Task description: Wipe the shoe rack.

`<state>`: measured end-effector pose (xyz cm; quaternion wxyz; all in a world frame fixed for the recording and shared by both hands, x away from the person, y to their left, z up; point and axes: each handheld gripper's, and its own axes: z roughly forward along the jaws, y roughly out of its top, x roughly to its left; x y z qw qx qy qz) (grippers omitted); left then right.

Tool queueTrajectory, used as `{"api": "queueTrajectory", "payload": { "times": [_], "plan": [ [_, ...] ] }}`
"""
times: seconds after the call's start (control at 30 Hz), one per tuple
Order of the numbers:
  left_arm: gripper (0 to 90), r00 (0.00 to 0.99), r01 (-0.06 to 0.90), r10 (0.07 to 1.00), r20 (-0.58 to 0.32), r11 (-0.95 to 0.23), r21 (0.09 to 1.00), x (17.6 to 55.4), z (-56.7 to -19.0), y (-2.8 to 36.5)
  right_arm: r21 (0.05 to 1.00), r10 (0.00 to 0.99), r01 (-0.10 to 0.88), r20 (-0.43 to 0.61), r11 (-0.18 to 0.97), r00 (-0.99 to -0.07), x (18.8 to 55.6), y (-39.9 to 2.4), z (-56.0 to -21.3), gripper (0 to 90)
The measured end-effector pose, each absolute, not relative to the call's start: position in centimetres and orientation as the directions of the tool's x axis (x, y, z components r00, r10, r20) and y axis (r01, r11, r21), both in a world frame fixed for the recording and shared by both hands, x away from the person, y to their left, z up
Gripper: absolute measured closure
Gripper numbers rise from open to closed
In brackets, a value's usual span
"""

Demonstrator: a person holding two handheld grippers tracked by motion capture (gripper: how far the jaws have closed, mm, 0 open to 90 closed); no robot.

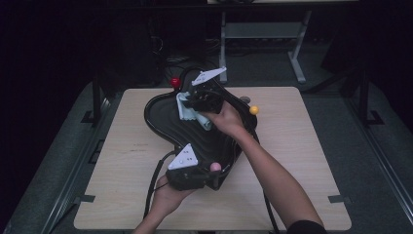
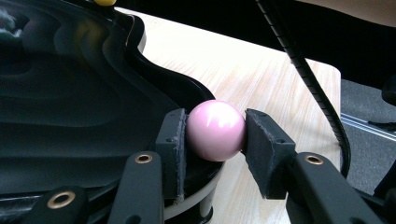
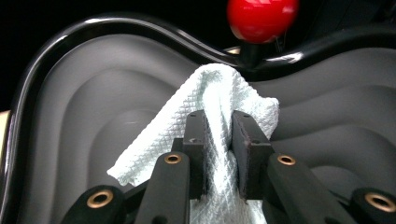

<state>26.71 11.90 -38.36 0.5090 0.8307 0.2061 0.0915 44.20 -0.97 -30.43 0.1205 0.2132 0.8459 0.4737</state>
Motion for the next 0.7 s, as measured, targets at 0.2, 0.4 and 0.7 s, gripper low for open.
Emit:
{"api": "queueTrajectory", "payload": {
  "times": [0.2, 0.4, 0.7],
  "plan": [
    [60.1, 0.897, 0.25, 0.438, -0.057, -0.396, 0.884, 26.7, -38.3, 11.9, 0.855, 0.43, 0.207, -0.02, 0.475, -0.903, 43.7, 0.2, -30.2, 76.7],
    [60.1, 0.898, 0.251, 0.437, -0.059, -0.396, 0.883, 26.7, -38.4, 11.9, 0.855, 0.416, 0.215, -0.002, 0.473, -0.909, 43.4, 0.9, -30.0, 76.3],
    [60.1, 0.898, 0.251, 0.437, -0.059, -0.395, 0.884, 26.7, -38.4, 11.9, 0.843, 0.438, 0.254, 0.025, 0.474, -0.899, 43.5, -1.3, -30.7, 76.3]
  ]
}}
